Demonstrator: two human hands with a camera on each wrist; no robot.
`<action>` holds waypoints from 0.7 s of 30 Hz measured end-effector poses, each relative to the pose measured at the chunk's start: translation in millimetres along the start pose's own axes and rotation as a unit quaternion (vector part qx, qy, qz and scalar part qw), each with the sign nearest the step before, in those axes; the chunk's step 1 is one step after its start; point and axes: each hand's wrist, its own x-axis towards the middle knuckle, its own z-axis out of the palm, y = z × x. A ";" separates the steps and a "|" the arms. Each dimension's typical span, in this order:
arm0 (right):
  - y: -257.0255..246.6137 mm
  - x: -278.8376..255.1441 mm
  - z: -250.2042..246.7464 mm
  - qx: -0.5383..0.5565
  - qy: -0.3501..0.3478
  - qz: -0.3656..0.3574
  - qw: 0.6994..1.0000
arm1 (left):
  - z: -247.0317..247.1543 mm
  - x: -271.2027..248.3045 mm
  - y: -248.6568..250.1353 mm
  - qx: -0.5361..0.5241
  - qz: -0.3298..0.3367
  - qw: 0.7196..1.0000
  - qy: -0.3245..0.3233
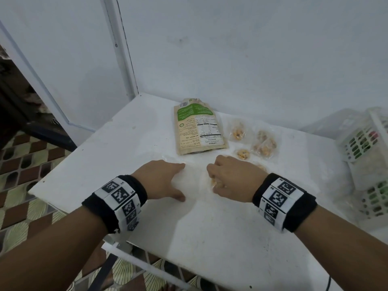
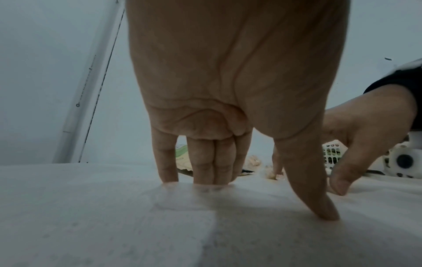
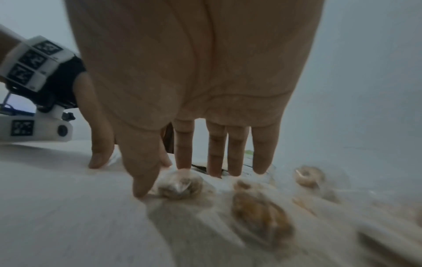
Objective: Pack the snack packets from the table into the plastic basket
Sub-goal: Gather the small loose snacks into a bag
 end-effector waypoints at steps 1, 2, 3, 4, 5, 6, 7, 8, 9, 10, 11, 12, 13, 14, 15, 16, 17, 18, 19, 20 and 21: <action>3.3 -2.8 2.0 0.004 0.002 0.002 1.000 | -0.3 0.0 1.3 0.012 0.004 1.000 0.003; 5.2 -5.2 3.5 0.013 0.000 0.007 1.000 | -0.4 -0.1 2.9 0.022 0.007 1.000 0.004; 6.0 -7.1 4.4 0.024 -0.004 0.014 1.000 | -0.6 0.0 5.0 0.031 0.010 0.999 0.003; 6.1 -8.2 5.0 0.034 -0.009 0.021 0.999 | -1.3 0.1 7.0 0.037 0.012 0.999 0.001; 6.3 -8.8 5.6 0.041 -0.011 0.025 0.999 | -2.5 0.6 9.1 0.041 0.014 0.999 0.000; 6.3 -9.1 5.8 0.046 -0.010 0.028 0.999 | -4.6 0.8 11.8 0.044 0.016 0.999 0.004; 6.2 -9.0 5.9 0.049 -0.008 0.030 0.998 | -6.9 1.6 14.7 0.046 0.021 0.999 0.012; 6.2 -9.1 6.0 0.053 -0.006 0.030 0.998 | -9.1 2.5 18.2 0.053 0.027 0.998 0.024; 6.2 -9.1 6.3 0.056 -0.003 0.030 0.998 | -11.0 4.1 22.2 0.065 0.036 0.997 0.038; 6.2 -9.1 6.7 0.059 -0.001 0.031 0.998 | -12.0 6.1 26.4 0.079 0.044 0.995 0.053; 6.3 -9.0 7.3 0.063 0.002 0.032 0.998 | -11.9 8.3 31.4 0.090 0.050 0.993 0.064; 6.3 -8.9 7.9 0.066 0.004 0.034 0.997 | -10.9 10.3 36.9 0.100 0.051 0.991 0.068; 6.3 -8.8 8.4 0.069 0.008 0.035 0.997 | -8.9 12.4 42.4 0.107 0.050 0.991 0.064; 6.0 -8.7 8.9 0.070 0.010 0.036 0.997 | -6.4 13.8 47.8 0.115 0.045 0.991 0.055; 5.9 -8.5 9.2 0.071 0.011 0.037 0.997 | -3.7 15.1 52.4 0.123 0.040 0.990 0.048; 6.0 -8.3 9.5 0.073 0.013 0.038 0.997 | -1.6 15.9 56.1 0.132 0.035 0.989 0.047; 6.2 -8.0 10.0 0.073 0.015 0.037 0.997 | -0.3 16.5 58.8 0.143 0.032 0.988 0.051; 6.8 -8.0 10.7 0.073 0.017 0.035 0.997 | 0.2 16.6 60.8 0.152 0.030 0.986 0.056; 7.2 -8.3 11.3 0.073 0.020 0.033 0.997 | 0.2 16.6 62.1 0.157 0.030 0.985 0.060; 7.4 -8.8 11.8 0.072 0.022 0.032 0.997 | 0.2 16.5 62.5 0.159 0.031 0.985 0.061; 7.6 -9.3 12.2 0.070 0.026 0.031 0.997 | 0.3 16.5 62.4 0.158 0.033 0.985 0.061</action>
